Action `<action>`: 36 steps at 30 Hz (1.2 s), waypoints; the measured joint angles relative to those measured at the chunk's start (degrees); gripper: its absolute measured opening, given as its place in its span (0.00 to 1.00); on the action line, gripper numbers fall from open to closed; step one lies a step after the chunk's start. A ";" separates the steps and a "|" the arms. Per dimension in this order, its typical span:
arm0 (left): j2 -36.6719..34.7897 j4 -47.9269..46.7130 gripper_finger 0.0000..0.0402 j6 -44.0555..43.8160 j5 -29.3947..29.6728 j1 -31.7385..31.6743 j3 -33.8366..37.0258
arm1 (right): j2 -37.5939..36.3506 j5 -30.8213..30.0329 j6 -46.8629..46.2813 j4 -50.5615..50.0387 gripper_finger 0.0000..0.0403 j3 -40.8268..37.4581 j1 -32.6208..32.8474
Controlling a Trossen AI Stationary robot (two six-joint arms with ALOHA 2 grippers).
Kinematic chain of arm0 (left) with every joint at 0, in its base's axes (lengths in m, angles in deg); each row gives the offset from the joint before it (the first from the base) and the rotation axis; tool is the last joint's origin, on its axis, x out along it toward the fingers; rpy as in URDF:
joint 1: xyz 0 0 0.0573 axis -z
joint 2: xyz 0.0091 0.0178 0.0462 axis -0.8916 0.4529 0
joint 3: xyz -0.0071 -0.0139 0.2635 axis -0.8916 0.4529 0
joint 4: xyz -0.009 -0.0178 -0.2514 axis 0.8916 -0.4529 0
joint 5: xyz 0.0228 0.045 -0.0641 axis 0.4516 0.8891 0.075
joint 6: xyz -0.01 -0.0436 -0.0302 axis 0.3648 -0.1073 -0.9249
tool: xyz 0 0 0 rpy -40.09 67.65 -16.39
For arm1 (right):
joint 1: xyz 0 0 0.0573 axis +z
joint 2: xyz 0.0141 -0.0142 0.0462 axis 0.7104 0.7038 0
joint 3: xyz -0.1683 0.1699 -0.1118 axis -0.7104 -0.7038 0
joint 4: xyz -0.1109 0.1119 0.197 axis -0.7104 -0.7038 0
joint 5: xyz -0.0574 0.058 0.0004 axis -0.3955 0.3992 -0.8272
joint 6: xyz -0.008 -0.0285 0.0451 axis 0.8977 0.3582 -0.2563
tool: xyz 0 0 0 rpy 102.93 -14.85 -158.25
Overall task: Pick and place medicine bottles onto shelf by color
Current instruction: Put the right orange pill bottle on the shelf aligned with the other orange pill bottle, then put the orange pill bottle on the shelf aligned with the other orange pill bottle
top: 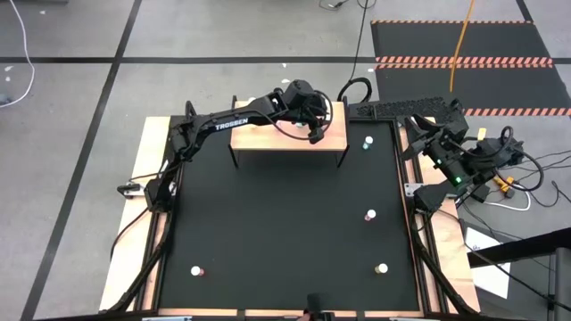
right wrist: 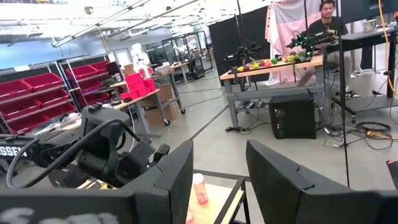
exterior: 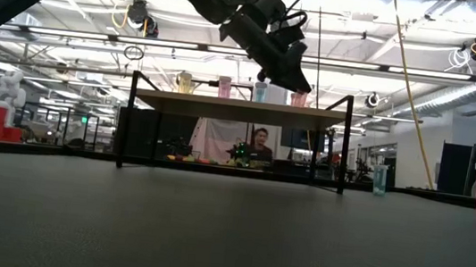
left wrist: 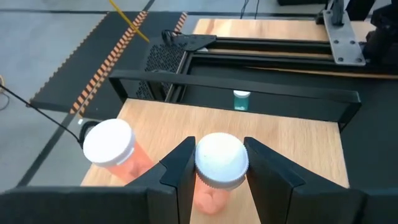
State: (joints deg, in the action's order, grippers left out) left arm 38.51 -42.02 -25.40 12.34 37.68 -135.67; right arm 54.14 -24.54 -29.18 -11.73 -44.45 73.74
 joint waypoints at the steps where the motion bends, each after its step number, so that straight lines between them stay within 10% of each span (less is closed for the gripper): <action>1: 0.00 0.03 0.31 -0.75 0.00 -0.03 0.00 | 0.00 0.00 0.36 0.17 0.35 0.00 -0.01; 12: 0.00 -0.04 0.32 -2.33 -0.02 -0.13 0.00 | 0.00 0.00 -0.99 0.31 0.35 0.00 0.01; 26: 0.01 0.78 0.62 -1.51 0.09 -0.16 0.04 | 0.14 0.39 -4.06 0.29 0.35 0.00 0.01; 36: -3.01 4.10 0.66 -1.23 0.31 -0.09 0.07 | 0.44 0.43 -4.04 -0.12 0.35 0.00 0.01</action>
State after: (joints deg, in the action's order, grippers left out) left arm 35.50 -37.93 -26.63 12.65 37.59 -135.60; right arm 54.57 -24.11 -33.21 -11.85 -44.45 73.76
